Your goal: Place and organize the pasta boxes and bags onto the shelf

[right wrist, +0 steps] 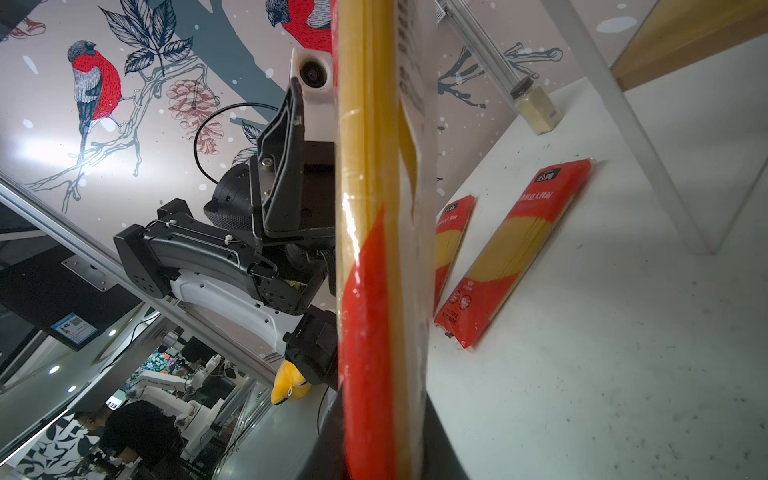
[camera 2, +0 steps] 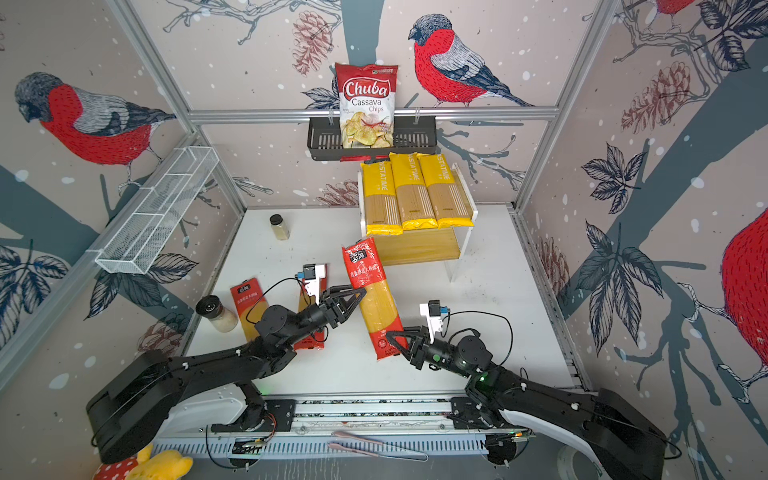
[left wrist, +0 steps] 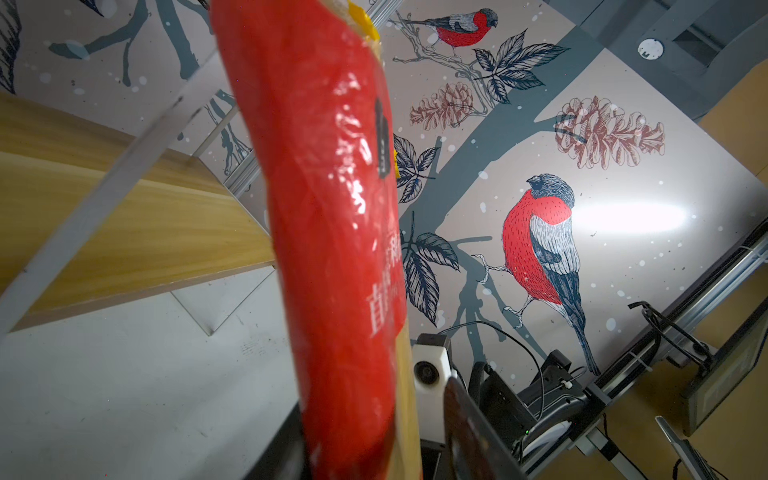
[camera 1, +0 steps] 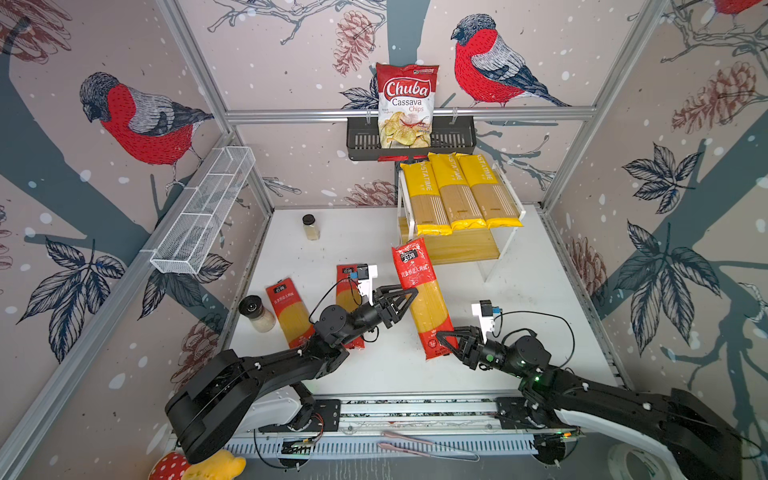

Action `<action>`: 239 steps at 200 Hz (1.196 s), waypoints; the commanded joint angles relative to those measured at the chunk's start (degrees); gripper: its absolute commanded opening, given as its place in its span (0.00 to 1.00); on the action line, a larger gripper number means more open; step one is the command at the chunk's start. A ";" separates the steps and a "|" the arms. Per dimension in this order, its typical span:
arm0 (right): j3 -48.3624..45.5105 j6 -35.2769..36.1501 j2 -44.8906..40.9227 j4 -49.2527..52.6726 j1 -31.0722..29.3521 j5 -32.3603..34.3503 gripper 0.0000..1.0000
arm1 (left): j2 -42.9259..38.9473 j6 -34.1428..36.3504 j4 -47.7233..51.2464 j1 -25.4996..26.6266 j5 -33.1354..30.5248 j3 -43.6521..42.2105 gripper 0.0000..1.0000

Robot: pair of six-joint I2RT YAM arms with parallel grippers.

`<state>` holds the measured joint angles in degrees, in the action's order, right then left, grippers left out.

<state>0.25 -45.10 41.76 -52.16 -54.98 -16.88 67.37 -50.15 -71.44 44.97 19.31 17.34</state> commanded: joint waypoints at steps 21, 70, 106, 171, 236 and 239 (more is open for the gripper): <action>-2.59 -2.04 -7.88 3.39 1.52 6.07 0.07 | -1.23 2.01 -3.44 0.12 -0.38 -0.47 0.51; -3.07 -3.81 -13.82 11.44 4.89 8.18 0.02 | -0.42 3.35 -1.90 0.12 -0.67 0.23 0.53; -3.32 -4.68 -13.25 11.84 6.89 7.77 0.01 | -0.16 3.65 -1.51 0.12 -0.97 0.07 0.54; -0.84 -5.91 -9.91 12.40 7.45 12.09 0.00 | -1.48 4.61 -0.07 -0.10 -1.86 -0.81 0.54; 11.52 -11.24 4.34 15.35 11.77 10.48 0.00 | -9.63 9.32 14.36 -2.60 -5.28 -0.98 0.54; 12.17 -11.57 5.17 15.07 11.91 10.23 0.00 | -10.16 9.55 15.21 -2.65 -5.56 -0.99 0.54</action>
<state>8.12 -54.43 42.65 -30.28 -44.25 -6.20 60.03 -44.34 -63.59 42.83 16.03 16.05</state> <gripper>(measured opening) 0.192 0.538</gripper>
